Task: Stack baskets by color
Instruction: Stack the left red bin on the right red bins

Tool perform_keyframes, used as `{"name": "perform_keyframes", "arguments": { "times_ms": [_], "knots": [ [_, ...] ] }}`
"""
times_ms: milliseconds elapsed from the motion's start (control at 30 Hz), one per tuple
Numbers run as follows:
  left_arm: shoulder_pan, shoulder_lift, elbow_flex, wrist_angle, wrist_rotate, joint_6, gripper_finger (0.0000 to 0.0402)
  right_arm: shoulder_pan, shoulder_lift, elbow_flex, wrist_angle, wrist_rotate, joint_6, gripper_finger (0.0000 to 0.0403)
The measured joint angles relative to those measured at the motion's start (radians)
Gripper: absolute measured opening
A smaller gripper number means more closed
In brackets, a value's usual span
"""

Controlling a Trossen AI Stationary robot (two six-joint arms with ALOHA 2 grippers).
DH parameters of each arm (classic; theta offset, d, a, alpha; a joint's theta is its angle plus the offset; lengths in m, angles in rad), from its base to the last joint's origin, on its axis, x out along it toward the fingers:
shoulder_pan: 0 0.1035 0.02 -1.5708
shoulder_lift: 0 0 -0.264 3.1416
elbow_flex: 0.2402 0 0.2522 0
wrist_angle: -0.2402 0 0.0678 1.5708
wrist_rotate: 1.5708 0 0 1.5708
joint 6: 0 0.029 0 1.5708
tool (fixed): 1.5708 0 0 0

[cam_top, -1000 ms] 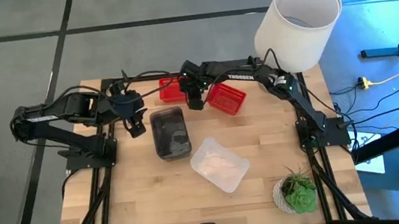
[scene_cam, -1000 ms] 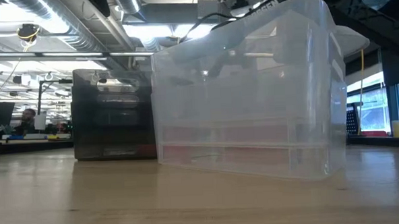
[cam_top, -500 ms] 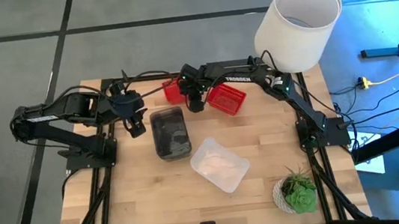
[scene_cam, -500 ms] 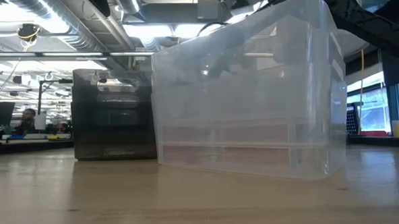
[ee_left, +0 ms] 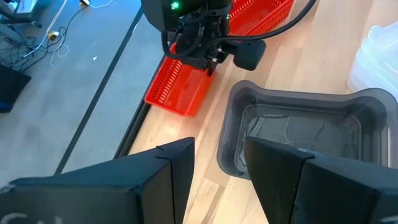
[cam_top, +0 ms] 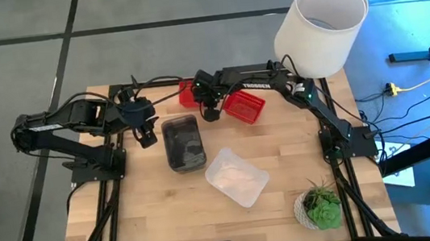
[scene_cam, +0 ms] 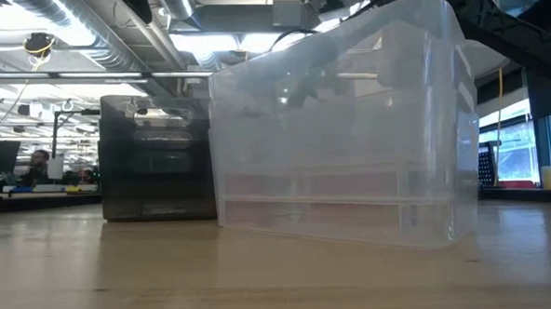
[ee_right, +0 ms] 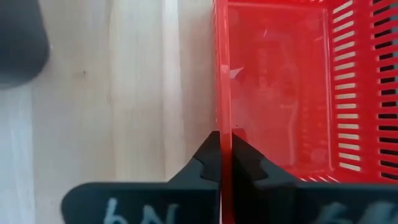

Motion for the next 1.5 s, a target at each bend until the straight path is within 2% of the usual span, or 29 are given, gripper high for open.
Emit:
{"name": "perform_keyframes", "arguments": {
  "times_ms": [167,367,533,667,833,967,1167,1500],
  "knots": [
    [0.0,0.0,0.0,0.0,0.001,0.0,0.0133,0.019,-0.012,0.046,-0.109,0.029,0.031,0.0003],
    [0.0,0.0,-0.001,0.0,0.007,0.001,0.0133,0.036,-0.013,0.226,-0.368,0.158,0.164,0.0002],
    [0.0,0.0,-0.001,0.0,0.008,0.008,0.0133,0.038,-0.018,0.395,-0.534,0.164,0.338,0.0002],
    [0.0,0.0,-0.001,0.002,0.008,0.008,0.0133,0.04,-0.078,0.359,-0.599,0.175,0.442,0.0001],
    [0.0,0.0,-0.001,0.016,0.009,0.019,0.0133,0.047,-0.101,0.363,-0.777,0.257,0.551,0.0001],
    [0.0,0.0,-0.001,0.018,0.008,0.031,0.0133,0.047,-0.104,0.361,-0.894,0.252,0.676,0.0],
    [0.0,0.0,-0.001,0.018,0.009,0.035,0.0133,0.056,-0.109,0.314,-0.875,0.133,0.771,0.0],
    [0.0,0.0,-0.001,0.018,0.008,0.061,0.0133,0.067,-0.107,0.187,-0.882,0.115,0.833,0.0]
  ]
}}
